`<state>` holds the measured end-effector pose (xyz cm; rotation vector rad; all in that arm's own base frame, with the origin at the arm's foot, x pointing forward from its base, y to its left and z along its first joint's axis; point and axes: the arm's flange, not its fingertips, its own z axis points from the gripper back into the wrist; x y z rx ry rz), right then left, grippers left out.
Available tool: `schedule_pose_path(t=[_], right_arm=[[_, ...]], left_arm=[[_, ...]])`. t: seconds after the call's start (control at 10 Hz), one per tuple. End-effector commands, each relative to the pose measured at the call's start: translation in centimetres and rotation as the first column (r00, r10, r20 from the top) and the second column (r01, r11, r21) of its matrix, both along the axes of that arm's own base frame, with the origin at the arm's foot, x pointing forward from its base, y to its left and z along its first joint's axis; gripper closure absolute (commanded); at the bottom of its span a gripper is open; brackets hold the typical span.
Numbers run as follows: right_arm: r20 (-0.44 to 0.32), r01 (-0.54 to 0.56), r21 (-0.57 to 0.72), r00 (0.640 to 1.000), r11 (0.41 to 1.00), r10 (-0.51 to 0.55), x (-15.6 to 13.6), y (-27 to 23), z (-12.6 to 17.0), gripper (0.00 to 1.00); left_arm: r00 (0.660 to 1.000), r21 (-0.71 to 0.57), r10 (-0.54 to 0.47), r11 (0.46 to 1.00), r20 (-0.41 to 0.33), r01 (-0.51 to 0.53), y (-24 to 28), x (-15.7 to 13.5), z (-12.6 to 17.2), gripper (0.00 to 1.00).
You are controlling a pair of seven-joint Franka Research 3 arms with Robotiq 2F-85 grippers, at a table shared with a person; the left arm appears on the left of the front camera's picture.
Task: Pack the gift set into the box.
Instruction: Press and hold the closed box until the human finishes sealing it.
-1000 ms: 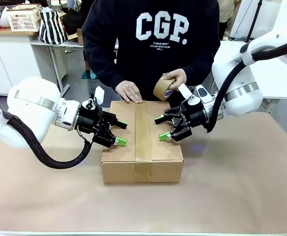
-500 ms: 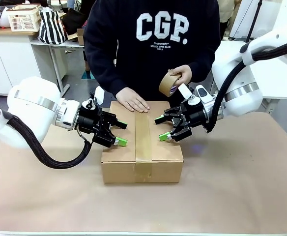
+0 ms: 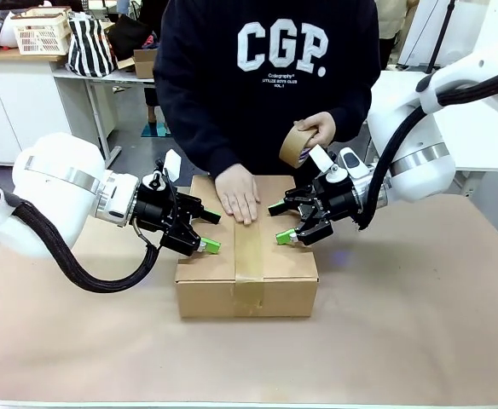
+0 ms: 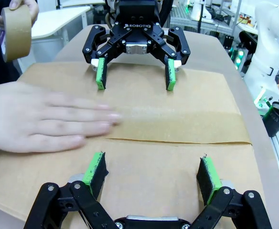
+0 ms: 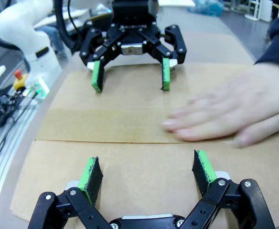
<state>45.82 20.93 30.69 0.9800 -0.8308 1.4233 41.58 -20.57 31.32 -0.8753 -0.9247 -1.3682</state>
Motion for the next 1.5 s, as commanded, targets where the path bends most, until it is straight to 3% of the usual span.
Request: schedule_pose_path(t=[0.0,1.4], right_arm=[[0.002,0.004,-0.004,1.000,1.000,-0.004,-0.05,0.01,-0.06,0.00],[0.002,0.004,-0.004,1.000,1.000,-0.004,-0.05,0.01,-0.06,0.00]], left_arm=[[1.000,0.009,0.004,1.000,0.001,-0.004,0.08,-0.15,-0.15,0.00],[1.000,0.009,0.004,1.000,0.001,-0.004,0.08,-0.15,-0.15,0.00]])
